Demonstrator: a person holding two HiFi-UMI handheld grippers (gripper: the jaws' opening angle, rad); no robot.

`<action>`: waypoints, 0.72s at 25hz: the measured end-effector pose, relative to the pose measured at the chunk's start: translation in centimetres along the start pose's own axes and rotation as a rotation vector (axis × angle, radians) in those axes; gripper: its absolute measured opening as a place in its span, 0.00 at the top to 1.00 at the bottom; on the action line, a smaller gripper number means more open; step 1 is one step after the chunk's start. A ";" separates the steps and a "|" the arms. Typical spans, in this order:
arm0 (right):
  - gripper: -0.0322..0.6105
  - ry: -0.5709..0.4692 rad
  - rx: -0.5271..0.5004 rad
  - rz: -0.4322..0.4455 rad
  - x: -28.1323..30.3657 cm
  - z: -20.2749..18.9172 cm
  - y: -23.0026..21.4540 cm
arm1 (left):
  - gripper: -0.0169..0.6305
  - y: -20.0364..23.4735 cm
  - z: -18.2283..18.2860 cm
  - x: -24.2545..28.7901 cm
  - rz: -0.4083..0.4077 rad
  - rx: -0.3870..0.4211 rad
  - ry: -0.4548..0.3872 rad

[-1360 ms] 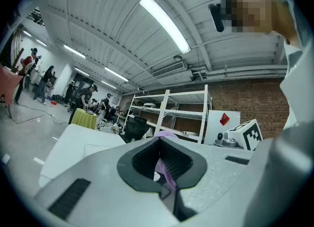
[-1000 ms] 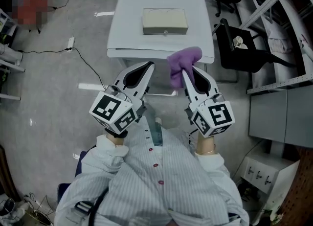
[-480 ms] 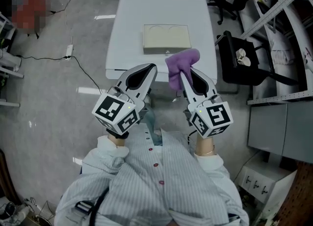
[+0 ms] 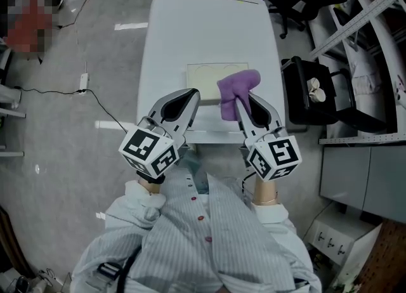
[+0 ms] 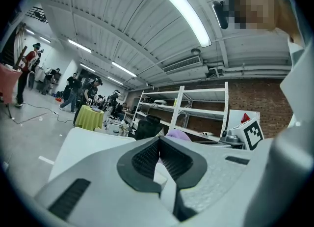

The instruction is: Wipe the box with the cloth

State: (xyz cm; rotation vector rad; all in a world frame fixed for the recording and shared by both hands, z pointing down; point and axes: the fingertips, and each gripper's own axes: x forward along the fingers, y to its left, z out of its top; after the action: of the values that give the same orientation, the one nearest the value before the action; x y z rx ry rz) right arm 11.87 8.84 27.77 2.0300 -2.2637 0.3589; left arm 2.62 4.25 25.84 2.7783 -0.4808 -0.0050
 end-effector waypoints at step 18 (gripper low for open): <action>0.84 0.062 0.032 -0.039 7.6 0.1 -4.7 | 0.96 7.4 -0.6 6.2 -0.015 -0.033 0.082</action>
State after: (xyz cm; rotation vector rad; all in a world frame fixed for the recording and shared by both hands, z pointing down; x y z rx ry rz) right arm 15.60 0.98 29.85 2.0451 -2.1938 0.4512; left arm 6.10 -4.21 29.04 2.7375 -0.4355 0.0959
